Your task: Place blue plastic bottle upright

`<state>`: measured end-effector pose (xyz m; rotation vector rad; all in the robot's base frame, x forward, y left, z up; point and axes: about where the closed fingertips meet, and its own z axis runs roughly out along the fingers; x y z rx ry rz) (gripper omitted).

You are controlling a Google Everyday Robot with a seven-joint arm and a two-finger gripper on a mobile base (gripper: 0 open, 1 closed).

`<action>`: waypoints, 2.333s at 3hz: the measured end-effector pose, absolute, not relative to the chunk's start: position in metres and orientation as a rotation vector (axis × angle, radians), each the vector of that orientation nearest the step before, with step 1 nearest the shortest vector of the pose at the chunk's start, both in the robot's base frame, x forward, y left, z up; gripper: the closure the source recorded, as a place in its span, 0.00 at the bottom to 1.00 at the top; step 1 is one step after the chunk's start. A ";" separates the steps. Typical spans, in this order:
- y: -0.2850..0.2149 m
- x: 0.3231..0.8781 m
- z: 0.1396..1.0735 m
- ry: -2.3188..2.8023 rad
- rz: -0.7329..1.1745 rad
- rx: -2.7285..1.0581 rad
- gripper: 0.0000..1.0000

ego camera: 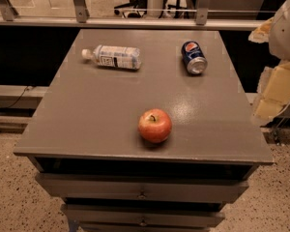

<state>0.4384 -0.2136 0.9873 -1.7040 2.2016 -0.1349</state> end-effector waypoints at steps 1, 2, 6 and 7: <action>-0.213 0.439 0.988 2.199 -0.135 -1.701 0.00; -0.181 0.489 0.985 2.154 -0.086 -1.677 0.00; -0.062 0.600 0.975 2.002 0.074 -1.648 0.00; -0.019 0.652 0.976 1.945 0.276 -1.543 0.00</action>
Offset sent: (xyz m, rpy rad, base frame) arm 0.0841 0.0516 -0.0075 0.1113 -0.0271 0.0216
